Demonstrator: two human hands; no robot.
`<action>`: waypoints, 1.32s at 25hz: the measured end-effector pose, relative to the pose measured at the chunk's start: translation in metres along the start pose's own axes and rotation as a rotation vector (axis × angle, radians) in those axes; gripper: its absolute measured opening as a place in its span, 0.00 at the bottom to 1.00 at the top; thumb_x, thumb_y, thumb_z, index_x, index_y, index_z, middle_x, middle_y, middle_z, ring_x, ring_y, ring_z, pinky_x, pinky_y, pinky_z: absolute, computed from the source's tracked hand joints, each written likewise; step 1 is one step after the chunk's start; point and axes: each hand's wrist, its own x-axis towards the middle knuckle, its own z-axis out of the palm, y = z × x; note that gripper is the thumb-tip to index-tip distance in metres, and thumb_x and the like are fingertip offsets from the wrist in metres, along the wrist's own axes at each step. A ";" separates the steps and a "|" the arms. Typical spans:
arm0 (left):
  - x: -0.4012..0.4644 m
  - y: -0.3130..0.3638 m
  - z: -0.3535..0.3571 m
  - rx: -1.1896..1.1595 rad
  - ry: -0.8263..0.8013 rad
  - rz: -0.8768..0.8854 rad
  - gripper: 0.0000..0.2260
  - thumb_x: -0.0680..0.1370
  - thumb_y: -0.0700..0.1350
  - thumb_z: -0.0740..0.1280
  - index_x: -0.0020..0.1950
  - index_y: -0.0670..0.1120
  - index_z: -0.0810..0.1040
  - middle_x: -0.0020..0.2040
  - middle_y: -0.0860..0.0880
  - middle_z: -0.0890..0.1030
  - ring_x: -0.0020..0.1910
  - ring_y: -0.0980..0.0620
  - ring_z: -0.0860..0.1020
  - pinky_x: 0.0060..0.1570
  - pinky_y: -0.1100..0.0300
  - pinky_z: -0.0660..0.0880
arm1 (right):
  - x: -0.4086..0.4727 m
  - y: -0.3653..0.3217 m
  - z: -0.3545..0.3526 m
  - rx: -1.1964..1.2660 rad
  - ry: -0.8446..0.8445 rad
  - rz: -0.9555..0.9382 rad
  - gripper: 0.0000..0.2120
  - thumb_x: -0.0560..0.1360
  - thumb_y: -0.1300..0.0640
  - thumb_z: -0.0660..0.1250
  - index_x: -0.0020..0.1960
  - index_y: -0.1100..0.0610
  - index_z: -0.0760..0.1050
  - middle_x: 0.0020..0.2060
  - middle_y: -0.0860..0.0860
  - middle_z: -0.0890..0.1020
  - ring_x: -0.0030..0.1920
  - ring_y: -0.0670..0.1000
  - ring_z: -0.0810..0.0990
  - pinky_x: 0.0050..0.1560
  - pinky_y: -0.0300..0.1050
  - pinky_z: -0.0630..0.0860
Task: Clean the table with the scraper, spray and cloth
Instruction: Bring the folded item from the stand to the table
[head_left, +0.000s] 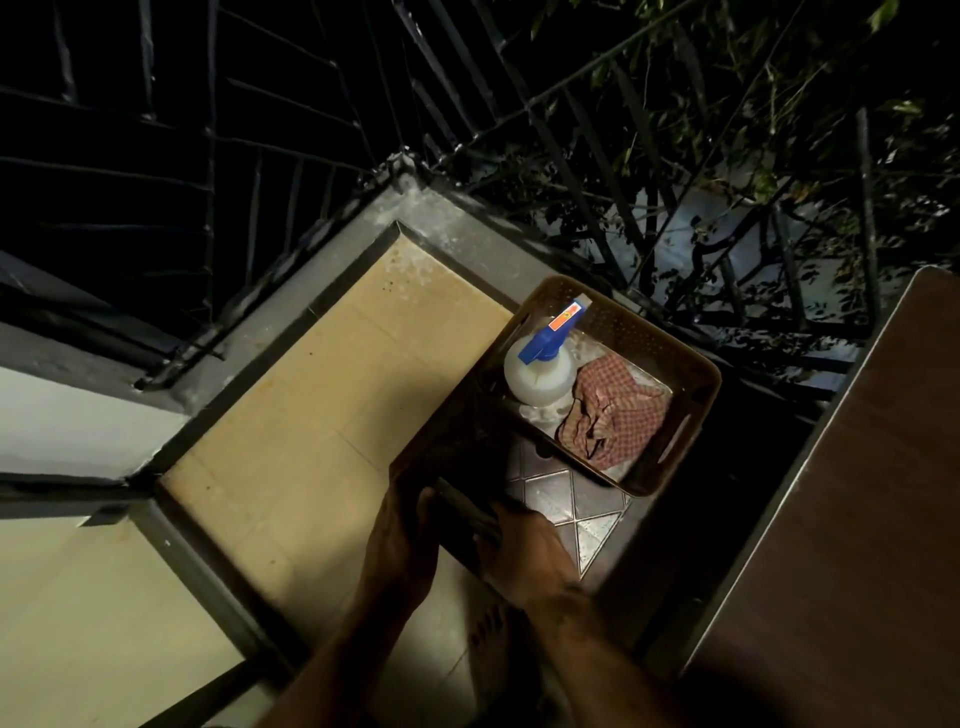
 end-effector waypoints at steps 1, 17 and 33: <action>-0.002 0.002 -0.001 -0.006 0.007 -0.020 0.12 0.84 0.51 0.55 0.60 0.71 0.63 0.52 0.69 0.71 0.49 0.76 0.73 0.45 0.82 0.68 | -0.002 -0.002 0.000 0.004 0.007 0.020 0.25 0.77 0.49 0.66 0.73 0.47 0.69 0.63 0.52 0.80 0.63 0.55 0.77 0.60 0.43 0.72; -0.084 0.168 -0.003 -0.072 0.032 0.266 0.16 0.84 0.50 0.58 0.67 0.49 0.79 0.61 0.56 0.81 0.61 0.57 0.78 0.62 0.61 0.72 | -0.127 -0.048 -0.150 0.093 0.336 0.061 0.29 0.74 0.45 0.61 0.75 0.42 0.59 0.58 0.51 0.81 0.60 0.56 0.79 0.59 0.49 0.72; -0.226 0.408 0.154 -0.190 -0.201 0.636 0.18 0.85 0.49 0.58 0.73 0.48 0.75 0.72 0.52 0.75 0.70 0.61 0.71 0.73 0.61 0.65 | -0.310 0.087 -0.345 0.144 0.875 0.240 0.18 0.79 0.42 0.57 0.68 0.44 0.64 0.53 0.50 0.83 0.53 0.56 0.82 0.54 0.52 0.74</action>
